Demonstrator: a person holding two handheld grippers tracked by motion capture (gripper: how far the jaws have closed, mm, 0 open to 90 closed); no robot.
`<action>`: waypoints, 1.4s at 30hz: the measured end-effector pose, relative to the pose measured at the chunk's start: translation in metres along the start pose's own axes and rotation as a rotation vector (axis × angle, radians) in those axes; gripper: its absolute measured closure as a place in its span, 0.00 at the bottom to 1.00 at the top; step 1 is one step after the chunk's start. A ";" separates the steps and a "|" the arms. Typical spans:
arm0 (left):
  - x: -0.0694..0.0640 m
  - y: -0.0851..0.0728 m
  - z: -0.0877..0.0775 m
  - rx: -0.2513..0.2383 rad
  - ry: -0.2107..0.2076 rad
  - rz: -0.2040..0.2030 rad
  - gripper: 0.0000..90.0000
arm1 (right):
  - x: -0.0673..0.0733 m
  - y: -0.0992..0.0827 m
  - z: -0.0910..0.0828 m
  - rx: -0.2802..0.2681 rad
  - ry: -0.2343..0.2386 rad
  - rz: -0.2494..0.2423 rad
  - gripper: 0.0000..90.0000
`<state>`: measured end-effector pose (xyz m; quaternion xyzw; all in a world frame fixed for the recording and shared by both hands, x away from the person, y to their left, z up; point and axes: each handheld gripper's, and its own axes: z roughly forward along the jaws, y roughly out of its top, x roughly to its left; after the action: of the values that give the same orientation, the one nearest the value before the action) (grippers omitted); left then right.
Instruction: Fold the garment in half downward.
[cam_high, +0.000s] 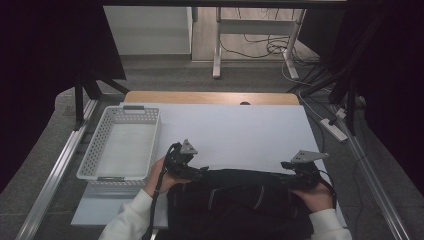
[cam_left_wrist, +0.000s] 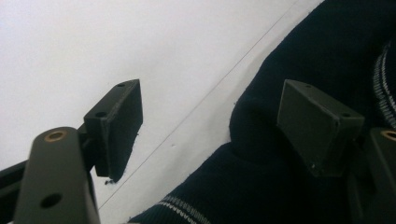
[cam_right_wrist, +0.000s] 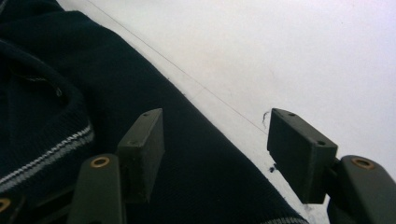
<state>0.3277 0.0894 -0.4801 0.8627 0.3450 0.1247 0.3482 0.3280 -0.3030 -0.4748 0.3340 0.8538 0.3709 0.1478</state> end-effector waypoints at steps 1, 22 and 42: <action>0.000 -0.001 0.000 0.004 -0.002 0.000 0.26 | 0.000 0.000 0.001 0.004 -0.003 -0.001 0.40; -0.004 -0.017 0.014 0.125 0.000 0.031 0.24 | -0.009 -0.010 0.013 0.108 0.003 -0.012 0.33; -0.006 -0.028 0.032 0.215 -0.041 0.031 0.21 | -0.023 -0.017 0.028 0.258 0.004 -0.023 0.22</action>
<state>0.3237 0.0833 -0.5222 0.9026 0.3357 0.0747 0.2588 0.3506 -0.3119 -0.5059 0.3397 0.8986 0.2569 0.1060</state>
